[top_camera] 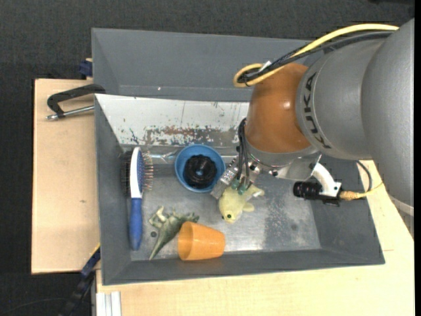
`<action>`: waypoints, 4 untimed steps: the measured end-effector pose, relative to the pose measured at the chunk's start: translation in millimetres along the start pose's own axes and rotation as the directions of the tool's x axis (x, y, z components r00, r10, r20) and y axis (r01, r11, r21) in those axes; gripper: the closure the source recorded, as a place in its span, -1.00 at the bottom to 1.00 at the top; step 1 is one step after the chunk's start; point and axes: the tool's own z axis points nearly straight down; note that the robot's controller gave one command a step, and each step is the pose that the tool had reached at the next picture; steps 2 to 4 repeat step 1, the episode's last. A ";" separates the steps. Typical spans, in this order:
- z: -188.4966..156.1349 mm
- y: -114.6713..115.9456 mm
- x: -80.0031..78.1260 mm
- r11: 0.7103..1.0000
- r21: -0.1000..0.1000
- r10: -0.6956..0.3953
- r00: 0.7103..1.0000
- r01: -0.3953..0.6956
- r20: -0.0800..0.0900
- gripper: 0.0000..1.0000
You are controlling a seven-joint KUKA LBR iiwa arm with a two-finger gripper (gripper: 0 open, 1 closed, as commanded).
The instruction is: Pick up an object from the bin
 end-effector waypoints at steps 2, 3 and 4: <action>-9.5 1.5 -0.4 1.000 0.004 -0.003 1.000 0.003 -0.004 1.00; -9.5 1.5 -0.4 1.000 0.004 -0.003 1.000 0.003 -0.004 1.00; -9.5 1.5 -0.4 1.000 0.004 -0.003 1.000 0.003 -0.004 1.00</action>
Offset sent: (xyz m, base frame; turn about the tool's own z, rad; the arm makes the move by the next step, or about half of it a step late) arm -0.0001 0.0000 0.0081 0.0000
